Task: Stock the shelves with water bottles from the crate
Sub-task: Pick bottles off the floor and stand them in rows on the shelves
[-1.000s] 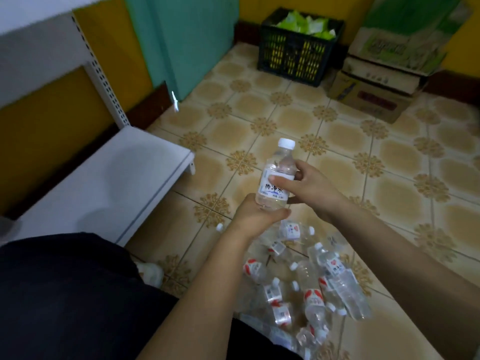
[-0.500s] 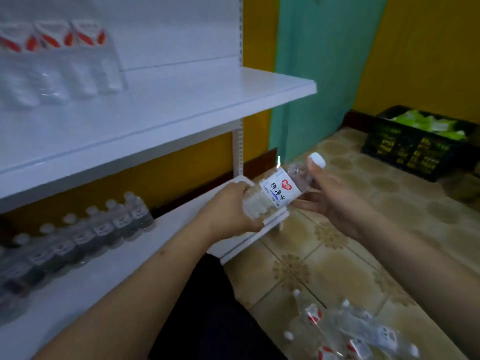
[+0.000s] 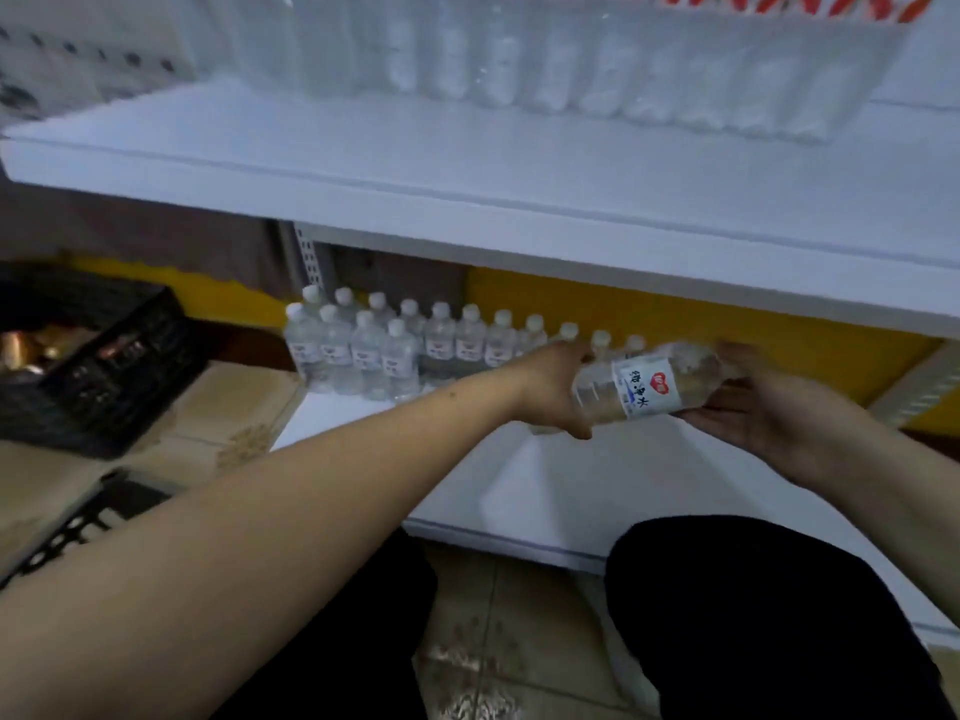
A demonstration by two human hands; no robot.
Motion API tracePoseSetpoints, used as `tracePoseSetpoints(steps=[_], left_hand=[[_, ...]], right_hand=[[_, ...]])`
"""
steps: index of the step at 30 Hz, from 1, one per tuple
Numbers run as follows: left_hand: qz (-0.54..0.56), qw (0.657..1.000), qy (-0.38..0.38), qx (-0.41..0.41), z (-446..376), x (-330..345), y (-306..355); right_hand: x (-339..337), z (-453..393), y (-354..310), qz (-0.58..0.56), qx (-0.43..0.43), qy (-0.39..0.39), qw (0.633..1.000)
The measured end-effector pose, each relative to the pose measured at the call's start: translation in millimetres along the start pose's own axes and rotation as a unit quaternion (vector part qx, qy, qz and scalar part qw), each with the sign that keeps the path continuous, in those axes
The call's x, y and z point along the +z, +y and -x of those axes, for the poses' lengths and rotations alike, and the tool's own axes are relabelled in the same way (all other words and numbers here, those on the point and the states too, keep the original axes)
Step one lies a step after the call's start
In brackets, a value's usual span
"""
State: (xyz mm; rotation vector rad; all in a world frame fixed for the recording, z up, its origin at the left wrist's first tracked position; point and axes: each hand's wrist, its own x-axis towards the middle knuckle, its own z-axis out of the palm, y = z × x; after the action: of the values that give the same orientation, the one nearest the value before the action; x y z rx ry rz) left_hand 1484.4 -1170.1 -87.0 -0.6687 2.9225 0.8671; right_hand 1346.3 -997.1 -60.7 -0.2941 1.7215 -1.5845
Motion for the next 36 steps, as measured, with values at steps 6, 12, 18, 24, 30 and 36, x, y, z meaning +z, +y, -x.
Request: tracePoseSetpoints(steps=[6, 12, 18, 24, 30, 36], left_hand=[[0.088, 0.964, -0.162, -0.189, -10, -24, -123], [-0.034, 0.958, -0.058, -0.279, -46, -53, -227], [-0.069, 0.957, 0.029, -0.279, -67, -28, -302], [-0.057, 0.97, 0.092, -0.219, -68, -24, -312], [-0.047, 0.969, 0.093, -0.223, -62, -16, -313], [0.146, 0.95, 0.053, -0.272, -65, -15, -313]], right_hand=[[130, -67, 16, 0.131, -0.012, -0.037, 0.991], [228, -145, 65, 0.335, -0.132, -0.045, 0.932], [273, -220, 102, 0.428, -0.142, -0.047, 0.891], [311, -259, 119, 0.514, -0.187, -0.038, 0.837], [328, -268, 134, 0.554, -0.213, -0.026, 0.805], [340, -281, 133, 0.545, -0.195, 0.0, 0.816]])
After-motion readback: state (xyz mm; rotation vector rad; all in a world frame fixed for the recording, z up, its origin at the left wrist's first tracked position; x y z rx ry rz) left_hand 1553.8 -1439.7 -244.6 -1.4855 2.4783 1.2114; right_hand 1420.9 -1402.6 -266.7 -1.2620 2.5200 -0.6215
